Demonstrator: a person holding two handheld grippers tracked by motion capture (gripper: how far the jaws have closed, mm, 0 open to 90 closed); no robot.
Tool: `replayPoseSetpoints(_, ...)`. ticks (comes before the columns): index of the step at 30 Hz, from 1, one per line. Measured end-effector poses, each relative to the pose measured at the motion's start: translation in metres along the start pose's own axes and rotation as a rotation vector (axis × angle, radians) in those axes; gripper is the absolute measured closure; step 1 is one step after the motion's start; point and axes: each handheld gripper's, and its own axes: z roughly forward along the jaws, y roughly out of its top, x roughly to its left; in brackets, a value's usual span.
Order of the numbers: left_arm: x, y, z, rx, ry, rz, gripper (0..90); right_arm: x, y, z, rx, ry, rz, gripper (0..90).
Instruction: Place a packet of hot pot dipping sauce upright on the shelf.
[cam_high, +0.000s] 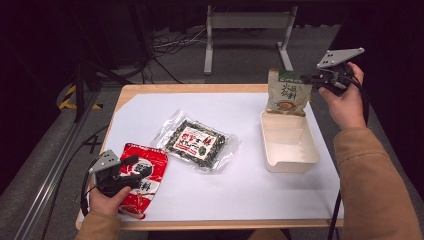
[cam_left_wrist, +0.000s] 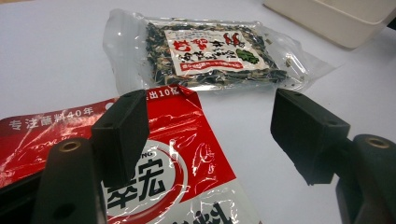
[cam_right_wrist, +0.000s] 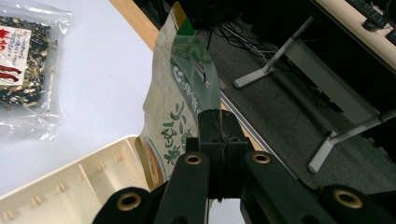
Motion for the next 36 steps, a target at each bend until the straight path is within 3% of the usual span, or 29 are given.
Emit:
replayPoseSetpoints(12, 0.001, -0.001, 0.001, 0.007, -0.001, -0.001, 28.7, 0.001, -0.008, 0.019, 0.021, -0.006, 0.002, 90.0)
replayPoseSetpoints(23, 0.000, -0.002, 0.002, 0.010, -0.001, -0.007, 28.7, 0.006, -0.014, 0.032, 0.019, 0.031, 0.001, 90.0)
replayPoseSetpoints(36, 0.000, -0.002, 0.002, 0.011, -0.005, -0.008, 28.6, 0.006, -0.029, 0.041, 0.024, 0.046, 0.059, 89.9)
